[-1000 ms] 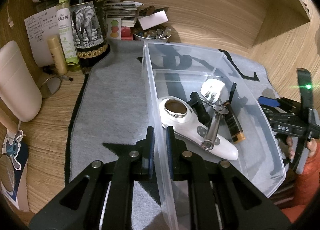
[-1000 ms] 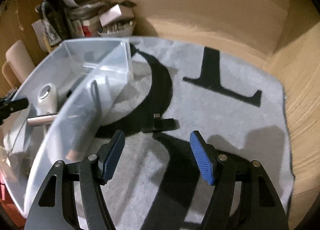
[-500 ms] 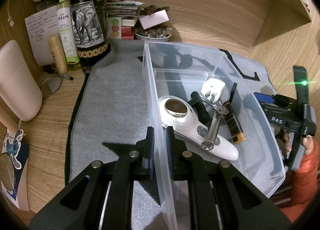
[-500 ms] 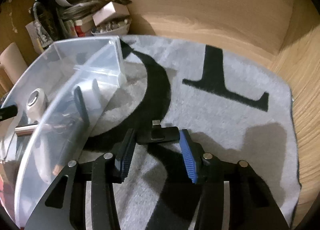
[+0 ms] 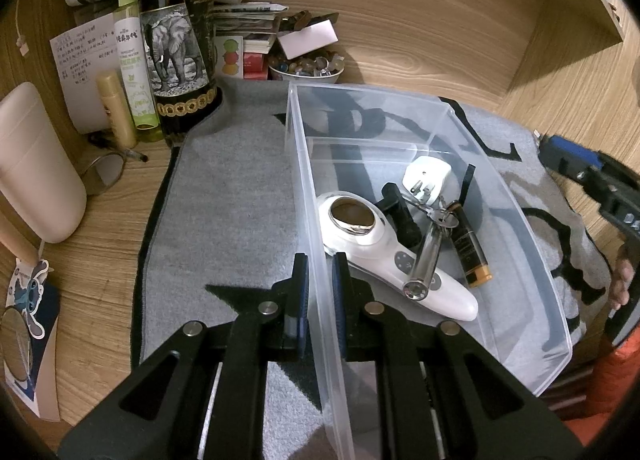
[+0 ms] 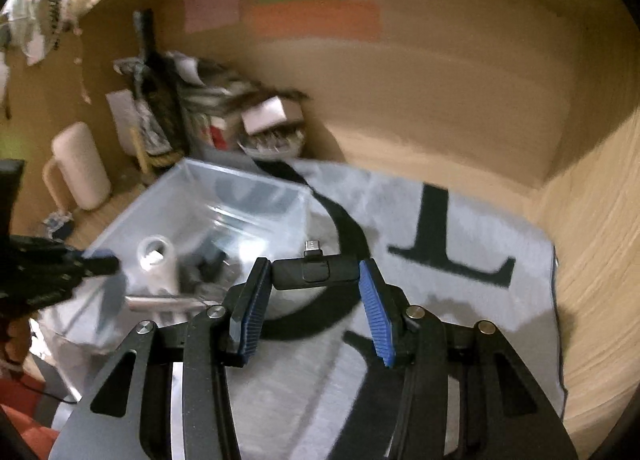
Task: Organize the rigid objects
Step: 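Grasp the small black connector and release it into the box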
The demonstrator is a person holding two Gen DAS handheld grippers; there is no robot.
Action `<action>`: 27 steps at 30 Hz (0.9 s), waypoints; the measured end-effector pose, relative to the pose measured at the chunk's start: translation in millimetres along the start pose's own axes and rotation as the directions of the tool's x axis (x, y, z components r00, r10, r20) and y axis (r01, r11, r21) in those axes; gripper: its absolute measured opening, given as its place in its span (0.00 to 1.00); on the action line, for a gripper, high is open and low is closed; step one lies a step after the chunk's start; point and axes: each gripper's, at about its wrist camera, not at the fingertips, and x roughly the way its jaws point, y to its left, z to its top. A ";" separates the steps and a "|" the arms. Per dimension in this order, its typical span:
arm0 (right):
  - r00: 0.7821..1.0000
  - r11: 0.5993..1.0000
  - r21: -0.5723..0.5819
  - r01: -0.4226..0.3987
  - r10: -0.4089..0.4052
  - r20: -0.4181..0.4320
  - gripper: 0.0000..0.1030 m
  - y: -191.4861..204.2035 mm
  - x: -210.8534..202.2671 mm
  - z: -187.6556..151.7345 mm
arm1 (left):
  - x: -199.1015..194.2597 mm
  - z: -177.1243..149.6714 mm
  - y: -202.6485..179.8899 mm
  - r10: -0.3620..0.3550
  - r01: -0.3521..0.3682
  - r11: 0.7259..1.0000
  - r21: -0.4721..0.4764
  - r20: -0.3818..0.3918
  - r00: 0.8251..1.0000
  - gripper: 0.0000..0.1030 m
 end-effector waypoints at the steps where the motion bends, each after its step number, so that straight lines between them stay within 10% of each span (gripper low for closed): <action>1: 1.000 1.000 -0.006 -0.008 0.008 0.010 0.41 4.4 -2.0 2.5 | 0.0 0.2 -0.2 0.000 0.000 1.000 0.000 0.000 1.000 0.12; 22: 0.979 0.983 -0.082 -0.162 0.150 -0.139 0.41 67.0 53.1 -4.1 | -1.2 1.3 -4.6 -0.001 0.001 1.000 0.013 0.002 1.000 0.12; 27: 0.983 0.986 -0.055 -0.155 0.149 -0.107 0.54 55.9 35.4 -4.3 | -9.4 2.6 -9.2 0.006 -0.007 0.999 0.035 0.023 1.000 0.12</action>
